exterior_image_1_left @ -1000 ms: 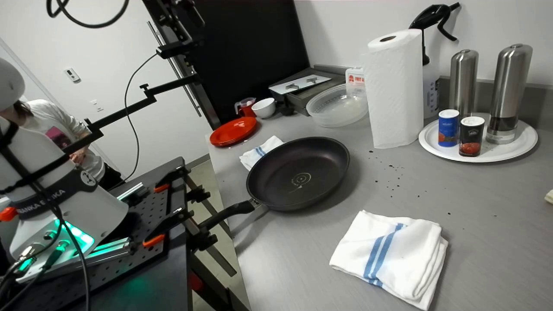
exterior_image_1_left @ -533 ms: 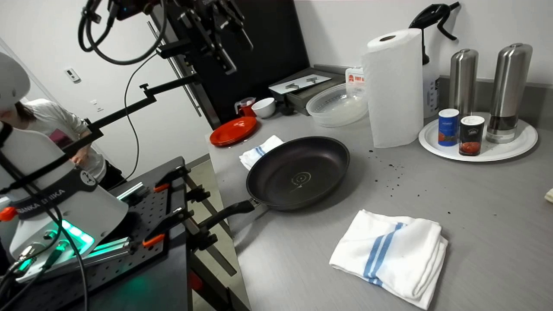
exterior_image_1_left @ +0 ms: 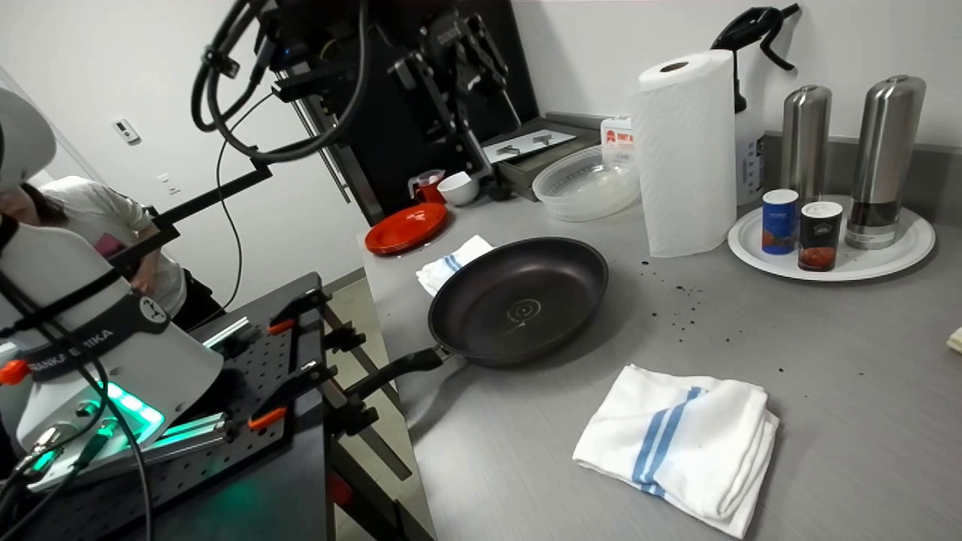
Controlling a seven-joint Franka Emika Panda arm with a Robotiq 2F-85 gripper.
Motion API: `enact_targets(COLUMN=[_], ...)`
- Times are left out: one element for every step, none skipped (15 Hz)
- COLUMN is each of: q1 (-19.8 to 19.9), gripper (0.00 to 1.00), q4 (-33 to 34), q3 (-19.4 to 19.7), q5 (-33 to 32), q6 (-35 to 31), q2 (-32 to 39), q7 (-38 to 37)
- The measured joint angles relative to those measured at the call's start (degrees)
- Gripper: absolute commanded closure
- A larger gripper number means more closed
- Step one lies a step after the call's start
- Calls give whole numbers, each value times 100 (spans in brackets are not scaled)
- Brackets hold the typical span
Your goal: Use the white and blue towel on the right to wipe the black pan
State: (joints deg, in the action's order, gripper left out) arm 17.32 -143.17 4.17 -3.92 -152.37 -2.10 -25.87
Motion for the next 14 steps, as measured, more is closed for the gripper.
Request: enact_targets(q1=[-8,-25,-46,-72,-104,-139,-172,-205,-234,-262,-286,-303,-315,-326], gripper=[0,0,0,0,0,0,0,0,0,0,0,0,0,0], q4=[118,238,355,469,584,702,816,929,1042,1149,1252,1351,1439,1509], q3=[95,189,277,363,447,528,597,650,689,716,732,738,738,730], q5=[-2,4,12,21,32,52,85,146,223,308,406,506,606,741], q6=[-64,-124,-178,-217,-240,-256,-266,-269,-269,-270,-270,-270,-270,-262], q2=[209,421,632,830,1026,1215,1390,1556,1713,1859,2000,2137,2264,2371], q7=[0,1,1,0,0,0,0,1,3,7,13,17,23,55])
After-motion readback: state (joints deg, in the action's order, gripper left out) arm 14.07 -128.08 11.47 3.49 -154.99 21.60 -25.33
